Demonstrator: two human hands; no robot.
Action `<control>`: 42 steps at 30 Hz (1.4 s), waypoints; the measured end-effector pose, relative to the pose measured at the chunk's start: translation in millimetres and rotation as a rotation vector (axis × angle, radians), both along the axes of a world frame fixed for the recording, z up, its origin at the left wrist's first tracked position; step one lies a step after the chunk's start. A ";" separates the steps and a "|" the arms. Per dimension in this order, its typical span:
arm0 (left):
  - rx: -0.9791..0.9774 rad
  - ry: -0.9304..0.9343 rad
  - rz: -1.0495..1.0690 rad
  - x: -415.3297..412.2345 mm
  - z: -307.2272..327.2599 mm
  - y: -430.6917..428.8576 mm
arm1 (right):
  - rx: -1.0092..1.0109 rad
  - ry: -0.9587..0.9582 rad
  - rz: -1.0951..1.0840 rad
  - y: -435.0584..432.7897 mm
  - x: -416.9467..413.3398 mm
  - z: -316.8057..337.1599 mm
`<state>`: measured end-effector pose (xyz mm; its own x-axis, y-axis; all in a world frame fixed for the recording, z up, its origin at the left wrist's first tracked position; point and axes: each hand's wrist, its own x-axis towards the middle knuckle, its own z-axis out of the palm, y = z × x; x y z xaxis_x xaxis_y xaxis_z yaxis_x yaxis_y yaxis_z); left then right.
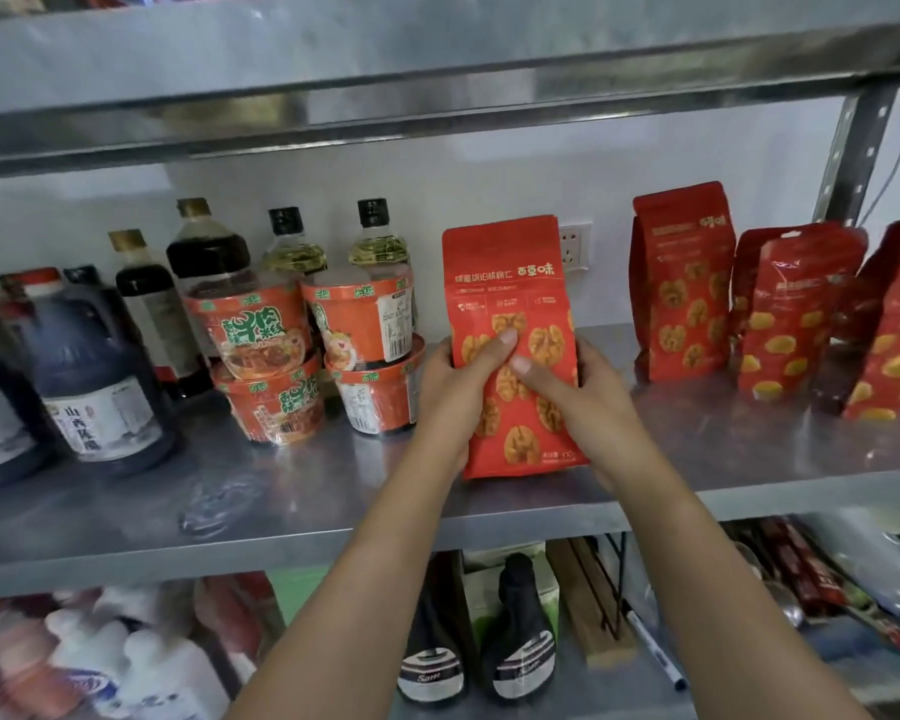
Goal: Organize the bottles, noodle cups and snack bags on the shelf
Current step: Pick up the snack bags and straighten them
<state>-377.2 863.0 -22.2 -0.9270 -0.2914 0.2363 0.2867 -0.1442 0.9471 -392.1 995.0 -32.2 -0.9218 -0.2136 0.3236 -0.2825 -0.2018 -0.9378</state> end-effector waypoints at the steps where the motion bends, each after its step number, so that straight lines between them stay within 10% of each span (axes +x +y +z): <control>1: -0.001 0.002 0.007 -0.2 -1.5 -0.1 | -0.005 -0.008 -0.010 -1.9 1.0 -1.6; 32: -0.037 -0.007 -0.019 7.8 25.2 -2.2 | 0.003 -0.095 -0.009 5.3 27.0 0.8; 38: -0.322 0.064 0.056 8.7 11.8 22.2 | 0.613 0.135 -0.488 -5.0 32.9 1.9; 42: -0.234 0.036 0.121 2.7 11.8 17.1 | 0.687 0.176 -0.270 -7.2 40.8 6.7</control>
<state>-374.5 880.1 -10.5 -0.8785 -0.3335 0.3420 0.3223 0.1146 0.9397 -351.3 987.8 -25.5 -0.9178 -0.1949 0.3461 -0.3962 0.5090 -0.7641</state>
